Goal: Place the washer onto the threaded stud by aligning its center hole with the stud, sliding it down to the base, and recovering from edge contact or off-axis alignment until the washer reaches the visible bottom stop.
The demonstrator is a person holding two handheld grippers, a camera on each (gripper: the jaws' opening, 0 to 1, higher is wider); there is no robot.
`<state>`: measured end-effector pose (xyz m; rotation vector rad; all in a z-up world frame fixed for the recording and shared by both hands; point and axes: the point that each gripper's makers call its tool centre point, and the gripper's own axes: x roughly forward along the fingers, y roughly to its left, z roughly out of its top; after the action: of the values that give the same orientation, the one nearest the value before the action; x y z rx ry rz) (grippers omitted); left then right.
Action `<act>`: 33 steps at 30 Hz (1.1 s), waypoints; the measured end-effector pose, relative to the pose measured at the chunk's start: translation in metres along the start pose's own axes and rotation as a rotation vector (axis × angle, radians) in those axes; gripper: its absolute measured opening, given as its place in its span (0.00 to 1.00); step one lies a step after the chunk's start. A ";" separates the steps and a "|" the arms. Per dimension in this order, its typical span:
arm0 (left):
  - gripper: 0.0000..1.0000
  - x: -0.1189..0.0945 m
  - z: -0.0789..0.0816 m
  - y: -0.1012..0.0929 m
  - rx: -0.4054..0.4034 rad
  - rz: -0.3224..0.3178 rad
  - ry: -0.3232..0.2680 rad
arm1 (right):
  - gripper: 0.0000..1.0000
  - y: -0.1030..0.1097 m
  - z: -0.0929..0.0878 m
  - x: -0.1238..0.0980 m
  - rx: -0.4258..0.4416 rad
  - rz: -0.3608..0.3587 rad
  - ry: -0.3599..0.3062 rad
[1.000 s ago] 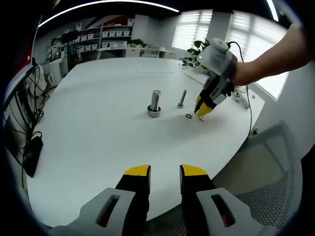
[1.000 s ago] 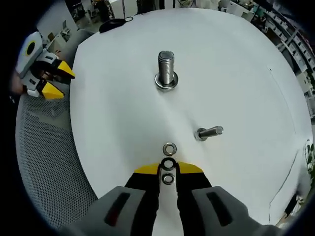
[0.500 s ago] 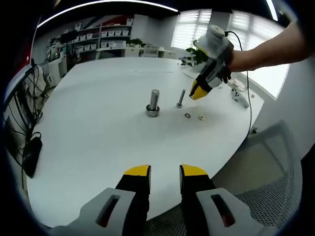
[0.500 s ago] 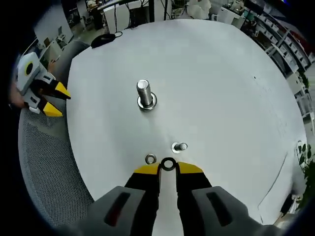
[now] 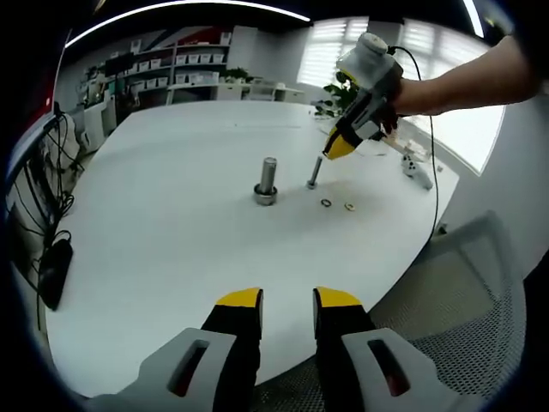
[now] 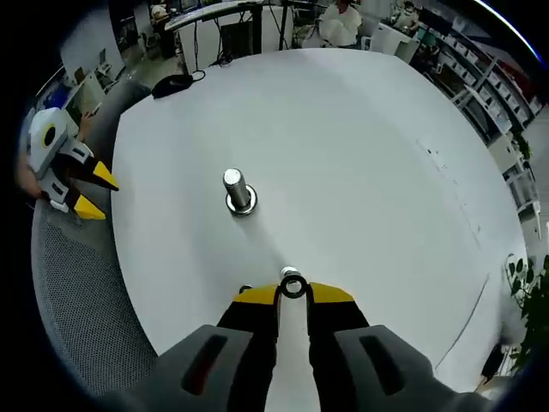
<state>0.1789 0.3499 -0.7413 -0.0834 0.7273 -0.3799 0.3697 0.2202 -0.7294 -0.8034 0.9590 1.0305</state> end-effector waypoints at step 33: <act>0.21 -0.001 0.000 0.002 -0.006 0.010 -0.006 | 0.14 0.002 -0.009 0.038 -0.026 0.036 0.097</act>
<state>0.1793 0.3522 -0.7411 -0.0861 0.7229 -0.3675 0.3738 0.2254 -0.7676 -0.8669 1.0481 1.0444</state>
